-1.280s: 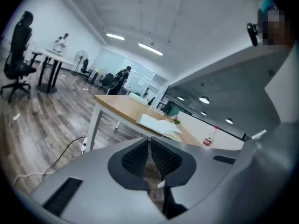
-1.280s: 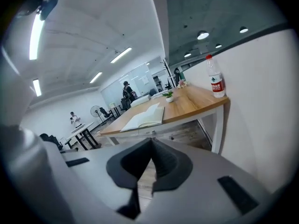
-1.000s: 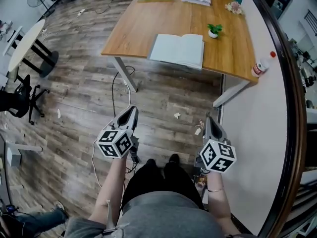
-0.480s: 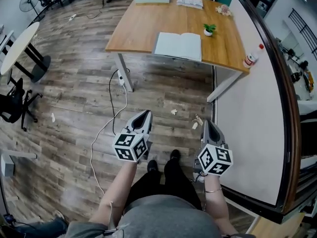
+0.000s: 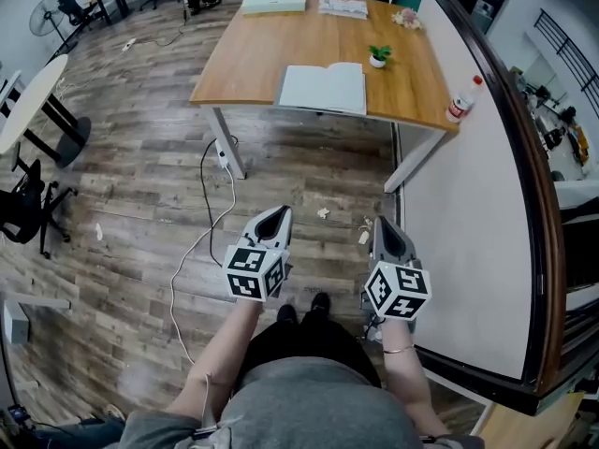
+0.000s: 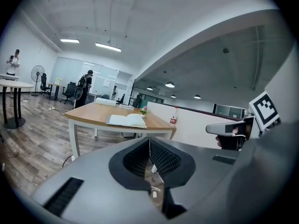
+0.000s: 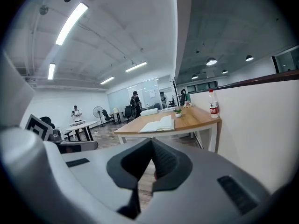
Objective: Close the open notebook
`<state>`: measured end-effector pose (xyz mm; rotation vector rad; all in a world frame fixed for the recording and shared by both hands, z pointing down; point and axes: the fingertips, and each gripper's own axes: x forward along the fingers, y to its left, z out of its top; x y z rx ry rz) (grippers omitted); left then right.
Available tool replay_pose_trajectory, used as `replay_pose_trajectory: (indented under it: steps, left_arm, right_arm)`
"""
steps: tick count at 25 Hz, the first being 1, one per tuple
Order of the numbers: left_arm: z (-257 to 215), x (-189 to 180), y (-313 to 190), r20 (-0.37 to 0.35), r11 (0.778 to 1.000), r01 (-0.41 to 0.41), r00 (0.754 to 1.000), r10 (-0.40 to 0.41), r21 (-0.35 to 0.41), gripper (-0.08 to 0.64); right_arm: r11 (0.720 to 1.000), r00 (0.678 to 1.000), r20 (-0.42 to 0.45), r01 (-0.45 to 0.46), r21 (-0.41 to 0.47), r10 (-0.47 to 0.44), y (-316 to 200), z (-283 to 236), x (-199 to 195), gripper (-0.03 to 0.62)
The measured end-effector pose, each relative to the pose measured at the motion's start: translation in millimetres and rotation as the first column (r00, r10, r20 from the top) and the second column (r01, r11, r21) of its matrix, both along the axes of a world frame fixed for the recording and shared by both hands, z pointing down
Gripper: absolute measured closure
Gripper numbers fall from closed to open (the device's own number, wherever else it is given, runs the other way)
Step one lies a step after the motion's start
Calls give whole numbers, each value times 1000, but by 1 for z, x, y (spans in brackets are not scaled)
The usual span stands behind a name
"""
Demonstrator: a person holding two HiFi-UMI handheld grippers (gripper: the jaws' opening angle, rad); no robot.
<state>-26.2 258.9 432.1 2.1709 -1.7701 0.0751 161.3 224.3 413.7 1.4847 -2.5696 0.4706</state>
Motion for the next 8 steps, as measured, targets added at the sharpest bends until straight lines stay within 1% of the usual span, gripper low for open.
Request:
replay_pose_trajectory:
  steps: [5,8]
  left_arm:
    - [3,3,-19,15,1000,18,1000,-18,-8,534]
    - [3,7,-29,16,1000,22,1000,-22,-7,534]
  right_arm:
    - [1000,1000,1,2,-14,-2,-22,9,3,589]
    - [1000,1000,-5,22,-17,-22,-32,11,5,591]
